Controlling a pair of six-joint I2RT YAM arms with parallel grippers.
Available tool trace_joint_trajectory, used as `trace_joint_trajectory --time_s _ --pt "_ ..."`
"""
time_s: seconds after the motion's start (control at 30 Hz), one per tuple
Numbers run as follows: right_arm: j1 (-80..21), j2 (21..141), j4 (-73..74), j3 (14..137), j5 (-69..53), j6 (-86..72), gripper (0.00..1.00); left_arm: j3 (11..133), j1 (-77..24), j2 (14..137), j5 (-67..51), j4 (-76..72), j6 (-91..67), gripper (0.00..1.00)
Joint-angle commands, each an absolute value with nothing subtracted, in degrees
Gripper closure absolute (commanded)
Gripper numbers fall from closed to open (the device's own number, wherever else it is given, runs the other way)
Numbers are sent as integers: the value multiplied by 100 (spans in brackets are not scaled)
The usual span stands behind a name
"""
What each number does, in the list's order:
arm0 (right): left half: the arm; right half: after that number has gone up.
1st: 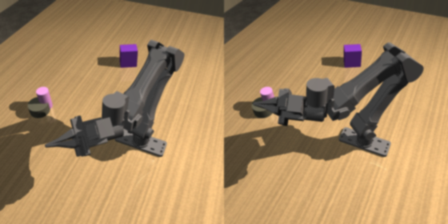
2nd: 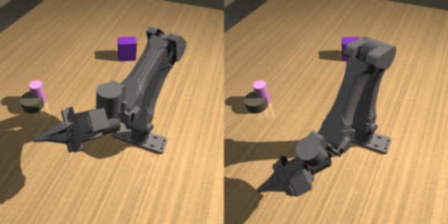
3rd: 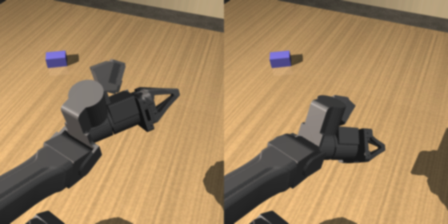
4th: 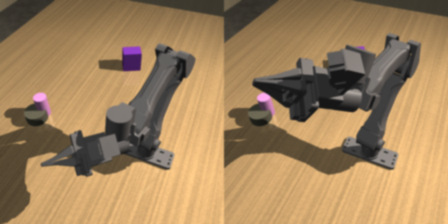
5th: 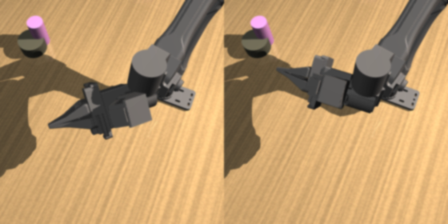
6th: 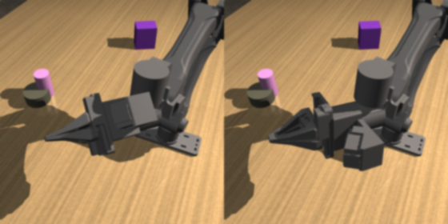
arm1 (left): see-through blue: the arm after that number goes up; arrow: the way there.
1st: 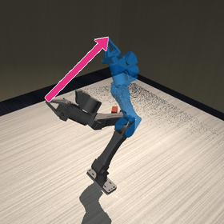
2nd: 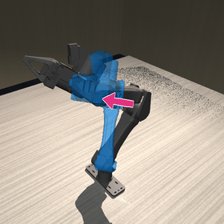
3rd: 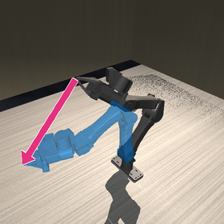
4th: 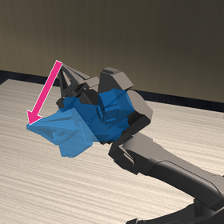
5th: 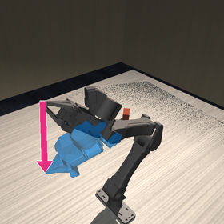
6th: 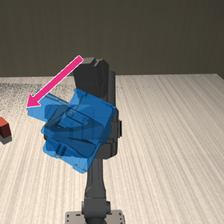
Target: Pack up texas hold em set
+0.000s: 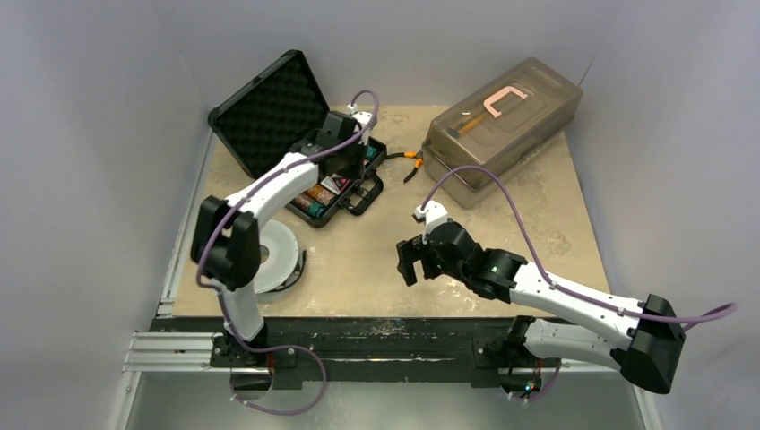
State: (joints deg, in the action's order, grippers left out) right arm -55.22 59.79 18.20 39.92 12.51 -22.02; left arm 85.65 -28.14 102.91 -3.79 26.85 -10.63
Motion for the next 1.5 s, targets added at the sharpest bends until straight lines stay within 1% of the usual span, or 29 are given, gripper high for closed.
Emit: trace_joint_trajectory --time_s 0.0,0.1,0.23,0.4,0.63,0.97,1.3,1.33,1.47 --pt "-5478 5709 1923 3906 1226 -2483 1 9519 -2659 11178 687 2543 419 100" --pt "-5467 5712 2047 3906 1171 -2498 1 10282 -2547 11843 636 2768 820 100" --pt "-5450 5829 2040 4013 1034 -2475 1 11148 -2529 12555 872 3141 1236 100" --pt "-5411 6113 1959 4176 918 -2384 1 11559 -2531 12933 888 3151 1377 100" --pt "-5328 6370 1831 4201 747 -2318 1 11713 -2549 13058 721 3150 1373 100" --pt "-5274 6402 1794 4236 673 -2348 1 12106 -2566 13430 470 3409 1310 100" --pt "-5259 6531 1749 4261 576 -2381 1 12164 -2575 13597 658 3532 1322 100" --pt "-5256 6530 1737 4255 566 -2386 1 12168 -2575 13604 696 3530 1311 99" --pt "-5256 6555 1697 4261 529 -2408 1 12258 -2567 13529 828 3592 1231 76"
